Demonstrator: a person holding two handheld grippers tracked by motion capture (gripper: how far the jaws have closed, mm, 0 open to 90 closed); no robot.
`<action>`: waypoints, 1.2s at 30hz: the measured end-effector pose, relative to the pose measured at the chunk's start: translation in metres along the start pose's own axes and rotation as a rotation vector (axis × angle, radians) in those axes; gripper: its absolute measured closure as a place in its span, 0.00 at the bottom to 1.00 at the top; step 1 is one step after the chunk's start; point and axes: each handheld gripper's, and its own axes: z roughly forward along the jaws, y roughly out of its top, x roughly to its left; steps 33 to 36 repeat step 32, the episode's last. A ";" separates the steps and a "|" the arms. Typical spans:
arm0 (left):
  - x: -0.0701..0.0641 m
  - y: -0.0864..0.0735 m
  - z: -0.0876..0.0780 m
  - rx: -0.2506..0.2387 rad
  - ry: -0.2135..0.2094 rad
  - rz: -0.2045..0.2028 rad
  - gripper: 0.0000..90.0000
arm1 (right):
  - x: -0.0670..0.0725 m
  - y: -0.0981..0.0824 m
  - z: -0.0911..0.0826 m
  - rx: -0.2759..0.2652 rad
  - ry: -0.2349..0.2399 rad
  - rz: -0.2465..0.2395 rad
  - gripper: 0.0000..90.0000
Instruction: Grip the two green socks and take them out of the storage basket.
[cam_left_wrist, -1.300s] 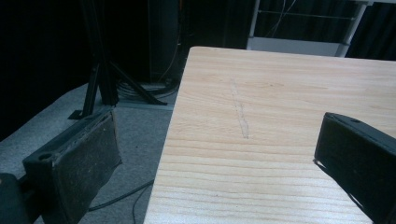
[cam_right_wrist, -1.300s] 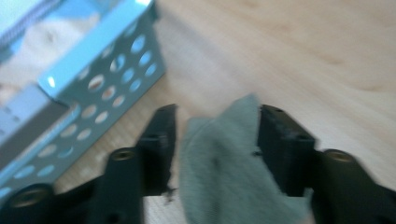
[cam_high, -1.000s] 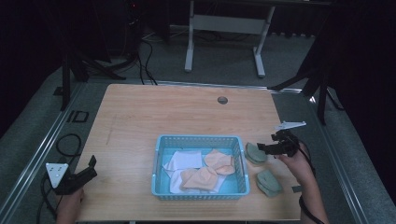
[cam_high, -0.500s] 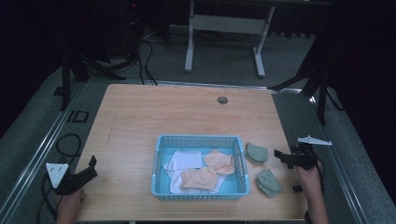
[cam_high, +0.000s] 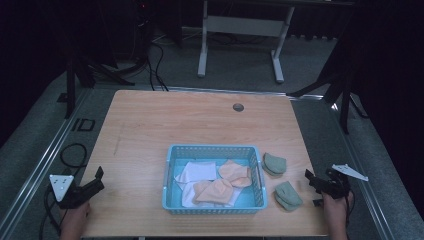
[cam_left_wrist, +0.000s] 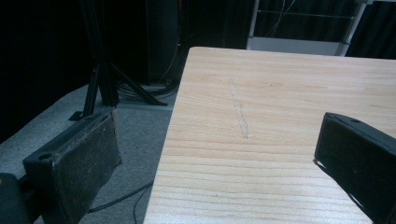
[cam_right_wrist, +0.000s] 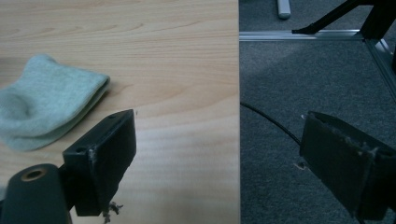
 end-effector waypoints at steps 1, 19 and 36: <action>0.000 0.000 0.000 0.001 0.000 0.000 0.01 | 0.000 -0.002 -0.002 -0.003 -0.005 -0.005 0.12; 0.000 0.000 0.000 0.000 0.001 0.001 0.01 | 0.009 -0.028 -0.040 -0.244 -0.075 0.026 0.14; 0.000 0.000 0.000 0.000 0.005 0.000 0.01 | 0.012 -0.029 -0.035 -0.227 -0.094 -0.003 0.15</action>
